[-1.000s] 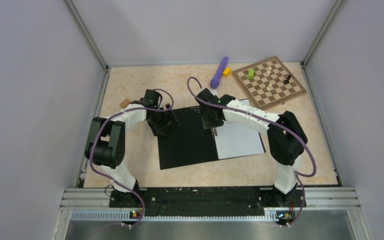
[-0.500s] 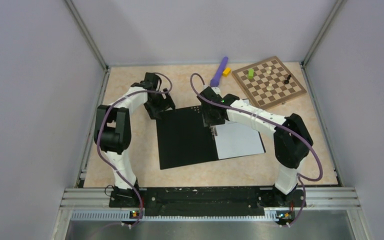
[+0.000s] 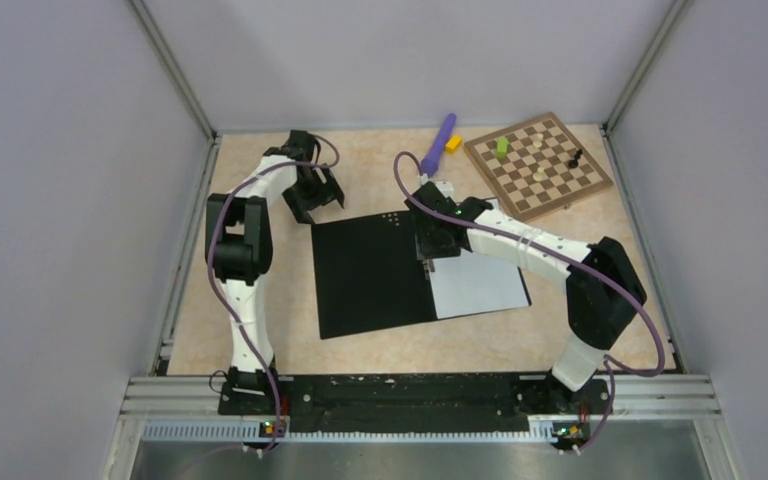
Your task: Put the files into the folder
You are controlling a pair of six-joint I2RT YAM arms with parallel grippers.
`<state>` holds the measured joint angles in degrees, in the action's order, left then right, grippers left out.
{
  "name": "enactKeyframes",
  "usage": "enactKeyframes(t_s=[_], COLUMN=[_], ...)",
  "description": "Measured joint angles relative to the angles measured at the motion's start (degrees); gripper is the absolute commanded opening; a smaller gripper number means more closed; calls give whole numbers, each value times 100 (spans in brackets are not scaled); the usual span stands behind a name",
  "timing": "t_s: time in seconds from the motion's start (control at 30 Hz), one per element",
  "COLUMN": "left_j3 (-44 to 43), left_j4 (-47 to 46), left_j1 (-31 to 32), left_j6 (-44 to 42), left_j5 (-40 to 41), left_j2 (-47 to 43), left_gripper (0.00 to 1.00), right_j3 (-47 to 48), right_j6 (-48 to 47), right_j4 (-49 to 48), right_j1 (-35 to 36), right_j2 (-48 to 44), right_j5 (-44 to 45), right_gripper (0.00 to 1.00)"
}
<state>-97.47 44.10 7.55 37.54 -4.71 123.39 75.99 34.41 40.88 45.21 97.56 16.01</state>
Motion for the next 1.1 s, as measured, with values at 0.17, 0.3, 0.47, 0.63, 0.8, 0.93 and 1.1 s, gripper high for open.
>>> enactKeyframes(t_s=[0.17, 0.3, 0.47, 0.63, 0.8, 0.93, 1.1], left_j3=[-144, -131, 125, 629, 1058, 1353, 1449], left_j4=[103, 98, -114, -448, -719, -876, -859], left_j1=[2, 13, 20, 20, 20, 26, 42], left_j6=[-9, -52, -155, -175, -170, -173, -179], left_j5=[15, 68, 68, 48, -48, -92, -103], left_j2=[92, 92, -44, -348, -621, -809, -890], left_gripper=[89, 89, 89, 89, 89, 89, 89], right_j3=[-109, -109, -109, -109, -109, -109, -109], right_j6=[37, 37, 37, 37, 37, 37, 37], right_j4=[-33, -66, -79, -81, -85, -83, -83], right_j1=[0, 0, 0, 0, 0, 0, 0], right_j2=[-31, -79, -105, -105, -105, -105, -105], right_j5=[-4, -9, -9, -9, -9, -9, -9], right_gripper=[44, 44, 44, 44, 45, 45, 45])
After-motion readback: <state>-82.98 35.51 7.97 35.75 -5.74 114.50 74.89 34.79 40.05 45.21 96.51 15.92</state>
